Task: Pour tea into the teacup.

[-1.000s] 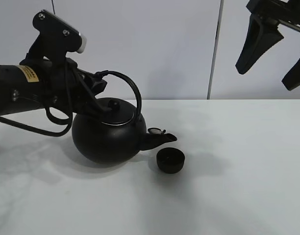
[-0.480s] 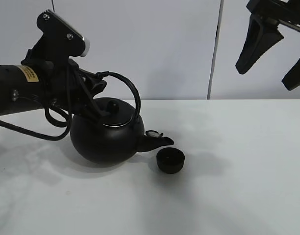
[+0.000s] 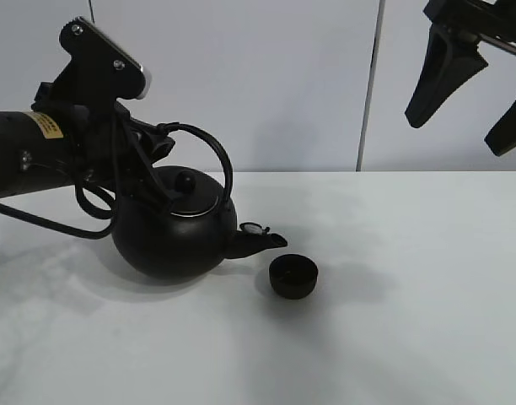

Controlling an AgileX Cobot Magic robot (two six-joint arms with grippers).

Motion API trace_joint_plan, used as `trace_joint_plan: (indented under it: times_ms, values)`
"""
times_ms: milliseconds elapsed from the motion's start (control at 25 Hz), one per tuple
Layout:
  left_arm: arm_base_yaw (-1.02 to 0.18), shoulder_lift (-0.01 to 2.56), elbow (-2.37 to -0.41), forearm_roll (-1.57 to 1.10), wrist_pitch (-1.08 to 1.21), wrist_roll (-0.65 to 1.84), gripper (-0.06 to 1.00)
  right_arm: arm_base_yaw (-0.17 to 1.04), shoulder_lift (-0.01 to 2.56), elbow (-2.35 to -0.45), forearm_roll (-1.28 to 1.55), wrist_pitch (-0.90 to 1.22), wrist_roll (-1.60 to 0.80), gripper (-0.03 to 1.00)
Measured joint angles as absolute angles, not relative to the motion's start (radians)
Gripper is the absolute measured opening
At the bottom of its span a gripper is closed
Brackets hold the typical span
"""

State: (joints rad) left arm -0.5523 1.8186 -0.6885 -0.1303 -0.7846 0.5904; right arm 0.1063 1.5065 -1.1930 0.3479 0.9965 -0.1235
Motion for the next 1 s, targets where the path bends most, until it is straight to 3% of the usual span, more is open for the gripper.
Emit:
trace_joint_plan:
  times_ms: [1000]
  values:
    - [-0.552, 1.819, -0.689, -0.147, -0.784, 0.701, 0.12, 0.106, 1.506, -1.193, 0.349, 0.996, -0.124, 0.57]
